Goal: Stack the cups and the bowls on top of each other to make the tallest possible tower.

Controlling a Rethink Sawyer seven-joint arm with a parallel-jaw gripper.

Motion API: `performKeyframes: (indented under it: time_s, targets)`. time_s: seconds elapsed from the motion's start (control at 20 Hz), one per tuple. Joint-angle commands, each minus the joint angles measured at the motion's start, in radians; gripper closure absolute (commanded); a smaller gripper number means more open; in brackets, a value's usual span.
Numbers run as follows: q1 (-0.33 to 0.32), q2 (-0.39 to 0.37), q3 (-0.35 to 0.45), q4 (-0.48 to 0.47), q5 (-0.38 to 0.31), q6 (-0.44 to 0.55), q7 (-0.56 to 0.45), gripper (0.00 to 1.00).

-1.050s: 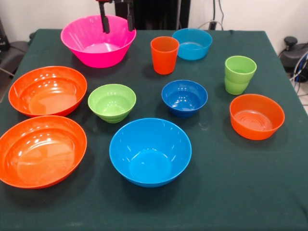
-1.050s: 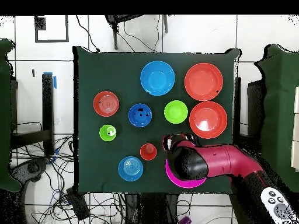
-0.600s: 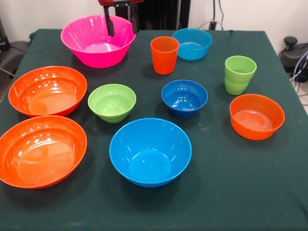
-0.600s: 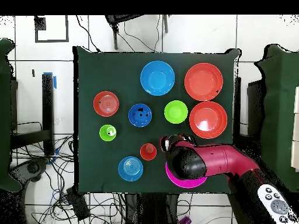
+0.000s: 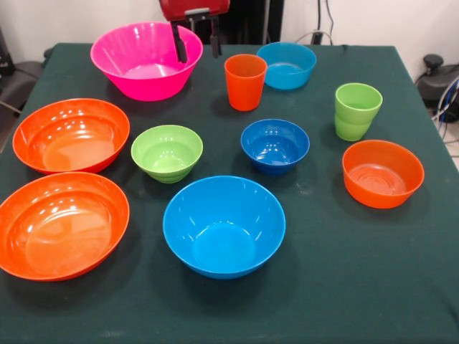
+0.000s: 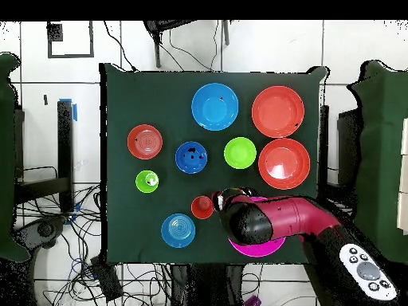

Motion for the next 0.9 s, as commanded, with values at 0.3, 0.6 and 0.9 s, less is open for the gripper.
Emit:
performKeyframes:
  time_s: [0.3,0.6,0.9]
  targets:
    - [0.051,0.078,-0.03,-0.079,-0.094,0.086,-0.064,0.0]
    - [0.054,0.083,-0.041,-0.098,-0.106,0.092,-0.068,0.0]
    - [0.048,0.059,-0.043,-0.078,-0.105,0.092,-0.069,0.0]
